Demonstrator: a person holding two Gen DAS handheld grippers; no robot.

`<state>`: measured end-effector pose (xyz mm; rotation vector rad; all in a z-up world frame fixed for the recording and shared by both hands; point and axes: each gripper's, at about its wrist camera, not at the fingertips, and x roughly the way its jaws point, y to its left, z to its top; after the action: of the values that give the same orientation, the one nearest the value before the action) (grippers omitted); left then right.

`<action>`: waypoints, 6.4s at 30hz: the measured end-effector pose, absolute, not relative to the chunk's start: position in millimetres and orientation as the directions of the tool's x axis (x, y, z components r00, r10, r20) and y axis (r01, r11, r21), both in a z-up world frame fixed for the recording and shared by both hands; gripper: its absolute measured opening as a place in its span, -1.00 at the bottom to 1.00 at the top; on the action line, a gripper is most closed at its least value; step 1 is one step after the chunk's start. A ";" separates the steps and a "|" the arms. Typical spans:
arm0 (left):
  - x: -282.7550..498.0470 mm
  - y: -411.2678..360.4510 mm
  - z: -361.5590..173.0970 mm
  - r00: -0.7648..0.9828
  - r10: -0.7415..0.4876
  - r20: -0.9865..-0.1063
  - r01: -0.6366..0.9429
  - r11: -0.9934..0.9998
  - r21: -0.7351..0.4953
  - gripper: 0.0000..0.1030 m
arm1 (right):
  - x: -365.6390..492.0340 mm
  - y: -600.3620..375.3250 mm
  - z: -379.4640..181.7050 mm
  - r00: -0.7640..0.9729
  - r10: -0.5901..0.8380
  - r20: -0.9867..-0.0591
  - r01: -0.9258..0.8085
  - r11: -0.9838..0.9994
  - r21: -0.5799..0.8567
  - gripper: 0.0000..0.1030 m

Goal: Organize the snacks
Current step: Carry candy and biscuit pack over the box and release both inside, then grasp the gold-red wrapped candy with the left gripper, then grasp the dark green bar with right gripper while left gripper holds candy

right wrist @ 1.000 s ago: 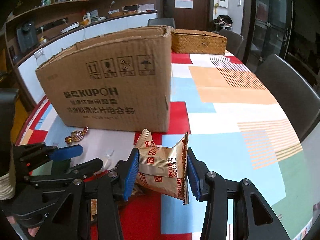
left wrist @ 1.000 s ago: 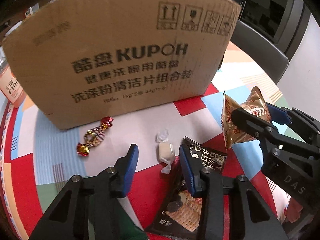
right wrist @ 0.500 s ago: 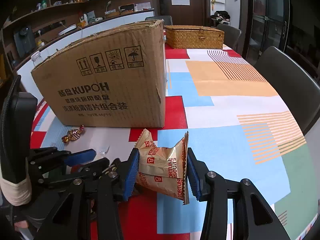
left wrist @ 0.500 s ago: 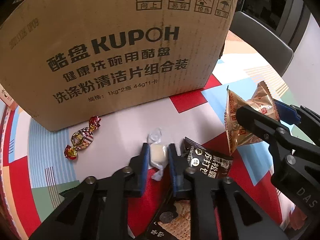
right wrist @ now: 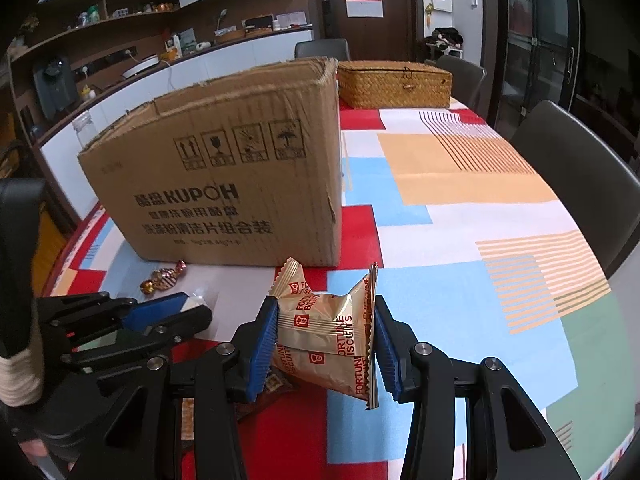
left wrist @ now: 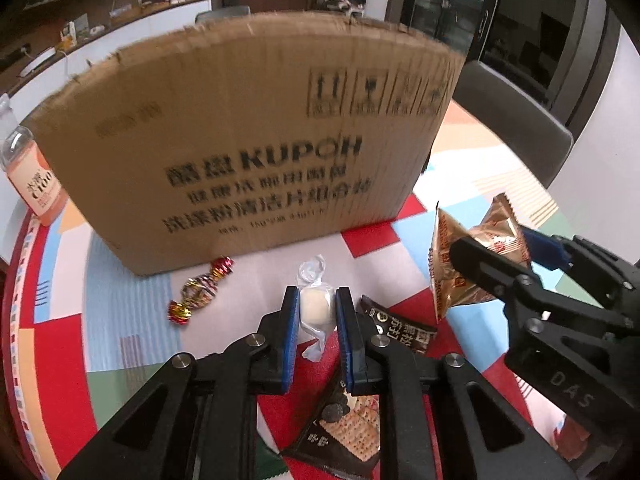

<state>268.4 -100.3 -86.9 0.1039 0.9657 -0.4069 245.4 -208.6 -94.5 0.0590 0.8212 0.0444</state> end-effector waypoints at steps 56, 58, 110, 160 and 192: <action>351.7 -33.2 42.9 0.745 -0.230 -0.626 0.291 0.957 -0.006 -0.22 | 350.8 -158.4 15.9 0.806 0.063 -0.589 -0.085 0.996 -0.009 0.22; 345.7 -32.7 41.0 0.748 -0.232 -0.622 0.299 0.954 0.003 -0.21 | 347.4 -158.4 14.9 0.806 0.060 -0.589 -0.081 0.997 -0.009 0.22; 304.4 -34.6 -121.1 0.495 -0.255 -0.831 0.479 0.878 0.016 -0.22 | 267.2 -125.2 -121.6 0.555 0.067 -0.829 -0.113 0.994 0.005 0.23; 219.9 76.7 -109.1 0.576 -0.095 -0.812 0.110 0.993 -0.038 -0.63 | 248.4 -46.6 -132.8 0.478 0.209 -0.853 -0.324 0.945 0.049 0.23; 214.0 69.1 -97.9 0.610 -0.118 -0.783 0.112 0.992 -0.062 -0.63 | 254.2 -34.9 -134.5 0.499 0.197 -0.844 -0.339 0.941 0.019 -0.11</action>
<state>214.0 69.1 -97.9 -0.0068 0.9045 -0.1323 254.2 -34.9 -134.5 -0.1564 0.9977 0.3254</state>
